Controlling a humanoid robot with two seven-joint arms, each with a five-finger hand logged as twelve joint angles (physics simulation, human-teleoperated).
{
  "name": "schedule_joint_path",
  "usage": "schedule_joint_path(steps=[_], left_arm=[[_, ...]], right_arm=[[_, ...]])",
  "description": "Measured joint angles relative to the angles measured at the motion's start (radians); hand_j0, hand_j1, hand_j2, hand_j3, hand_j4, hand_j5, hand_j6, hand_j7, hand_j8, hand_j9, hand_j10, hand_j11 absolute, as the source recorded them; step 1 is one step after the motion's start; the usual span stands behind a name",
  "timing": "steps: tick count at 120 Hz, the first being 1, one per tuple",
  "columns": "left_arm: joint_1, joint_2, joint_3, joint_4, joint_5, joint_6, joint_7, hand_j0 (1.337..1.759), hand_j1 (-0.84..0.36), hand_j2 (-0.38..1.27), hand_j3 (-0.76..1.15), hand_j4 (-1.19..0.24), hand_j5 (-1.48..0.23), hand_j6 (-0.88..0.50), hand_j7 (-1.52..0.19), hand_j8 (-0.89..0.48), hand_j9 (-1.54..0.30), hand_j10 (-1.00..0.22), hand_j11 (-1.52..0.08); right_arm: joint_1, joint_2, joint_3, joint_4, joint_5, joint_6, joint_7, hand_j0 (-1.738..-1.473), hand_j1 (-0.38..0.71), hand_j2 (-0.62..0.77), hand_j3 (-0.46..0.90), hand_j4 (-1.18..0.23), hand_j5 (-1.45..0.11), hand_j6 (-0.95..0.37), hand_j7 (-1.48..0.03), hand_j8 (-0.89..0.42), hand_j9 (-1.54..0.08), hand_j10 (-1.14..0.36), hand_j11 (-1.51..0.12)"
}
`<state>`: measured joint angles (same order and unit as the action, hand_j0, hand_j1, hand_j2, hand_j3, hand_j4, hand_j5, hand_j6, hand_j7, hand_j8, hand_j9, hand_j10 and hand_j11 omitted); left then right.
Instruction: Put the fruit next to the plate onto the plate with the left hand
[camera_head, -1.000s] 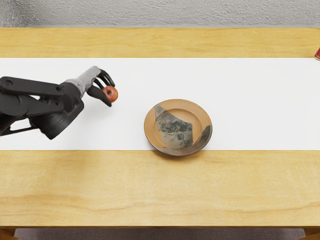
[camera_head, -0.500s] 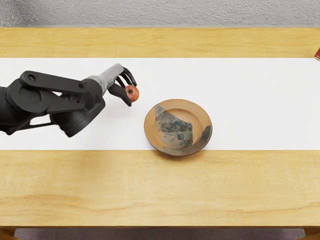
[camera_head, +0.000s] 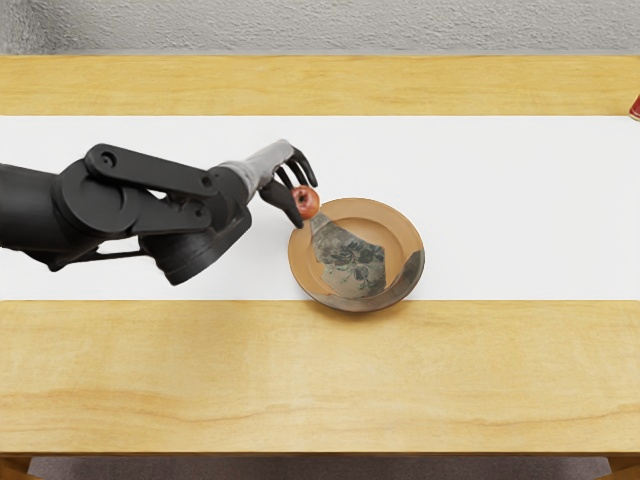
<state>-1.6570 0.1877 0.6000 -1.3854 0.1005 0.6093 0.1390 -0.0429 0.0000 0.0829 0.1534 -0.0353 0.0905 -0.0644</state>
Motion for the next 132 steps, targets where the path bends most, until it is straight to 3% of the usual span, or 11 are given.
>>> schedule_joint_path(steps=[38, 79, 113, 132], left_arm=[[-0.009, -0.063, -0.001, -0.018, -0.031, 0.000, 0.001, 1.658, -0.40, 0.69, 0.00, -0.66, -0.92, -0.47, -0.89, -0.54, -0.90, -0.67, -0.90], [-0.002, -0.080, -0.001, -0.021, -0.056, 0.001, 0.001, 1.658, -0.33, 0.45, 0.00, -0.61, -0.83, -0.48, -0.81, -0.55, -0.82, -0.62, -0.82], [-0.009, -0.075, -0.002, -0.018, -0.090, 0.002, -0.008, 1.658, -0.11, 0.16, 0.00, -0.40, -0.52, -0.36, -0.52, -0.38, -0.52, -0.40, -0.52], [-0.026, 0.031, -0.004, -0.017, -0.091, -0.010, -0.009, 1.658, 0.10, 0.08, 0.00, -0.22, -0.29, -0.20, -0.28, -0.21, -0.28, -0.22, -0.29]], right_arm=[[0.000, 0.000, 0.000, 0.000, 0.000, 0.000, 0.000, -1.658, -0.35, 0.00, 0.00, 0.00, 0.00, 0.00, 0.00, 0.00, 0.00, 0.00, 0.00], [0.000, 0.000, 0.000, 0.000, 0.000, 0.000, 0.000, -1.658, -0.35, 0.00, 0.00, 0.00, 0.00, 0.00, 0.00, 0.00, 0.00, 0.00, 0.00], [0.000, 0.000, 0.000, 0.000, 0.000, 0.000, 0.000, -1.658, -0.35, 0.00, 0.00, 0.00, 0.00, 0.00, 0.00, 0.00, 0.00, 0.00, 0.00], [0.000, 0.000, 0.000, 0.000, 0.000, 0.000, 0.000, -1.658, -0.35, 0.00, 0.00, 0.00, 0.00, 0.00, 0.00, 0.00, 0.00, 0.00, 0.00]])
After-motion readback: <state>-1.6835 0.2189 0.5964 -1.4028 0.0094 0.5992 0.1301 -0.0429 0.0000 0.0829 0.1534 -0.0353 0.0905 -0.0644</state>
